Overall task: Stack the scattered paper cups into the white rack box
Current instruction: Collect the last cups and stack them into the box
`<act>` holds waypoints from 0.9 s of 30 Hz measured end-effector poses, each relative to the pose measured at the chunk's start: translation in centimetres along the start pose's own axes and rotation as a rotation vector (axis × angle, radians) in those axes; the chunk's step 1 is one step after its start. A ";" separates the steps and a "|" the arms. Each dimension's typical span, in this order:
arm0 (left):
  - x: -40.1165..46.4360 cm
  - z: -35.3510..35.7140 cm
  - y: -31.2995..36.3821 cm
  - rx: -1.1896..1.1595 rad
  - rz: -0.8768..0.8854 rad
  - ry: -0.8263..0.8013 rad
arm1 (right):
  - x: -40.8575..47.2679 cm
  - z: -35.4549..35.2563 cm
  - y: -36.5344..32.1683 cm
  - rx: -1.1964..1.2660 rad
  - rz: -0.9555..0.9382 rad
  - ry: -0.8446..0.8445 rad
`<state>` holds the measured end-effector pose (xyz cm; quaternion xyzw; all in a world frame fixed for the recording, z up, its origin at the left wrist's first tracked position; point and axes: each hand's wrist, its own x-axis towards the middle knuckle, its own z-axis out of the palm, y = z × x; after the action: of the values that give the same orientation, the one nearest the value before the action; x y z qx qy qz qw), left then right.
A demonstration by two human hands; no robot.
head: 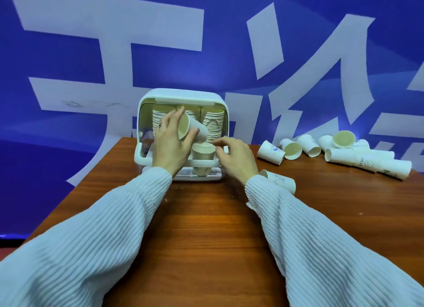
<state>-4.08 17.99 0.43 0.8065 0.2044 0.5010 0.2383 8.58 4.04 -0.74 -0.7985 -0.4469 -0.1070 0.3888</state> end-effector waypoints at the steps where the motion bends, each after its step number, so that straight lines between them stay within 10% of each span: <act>1: 0.6 0.5 0.1 0.021 0.028 -0.038 | -0.2 -0.3 0.3 0.002 0.005 0.011; 13: -0.4 4.6 -0.3 0.660 0.085 -0.699 | -3.6 -5.8 3.6 -0.075 0.135 -0.010; 21: -3.8 7.0 3.0 0.463 0.400 -0.314 | -9.1 -11.5 6.7 -0.517 0.458 -0.392; 27: -7.8 9.3 7.4 -0.024 0.484 -0.608 | -8.9 -11.9 7.8 -0.112 0.609 -0.191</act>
<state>1.79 5.90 -4.34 0.9403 -0.0775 0.2833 0.1722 11.75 -12.43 -1.43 -0.9220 -0.2155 0.0653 0.3149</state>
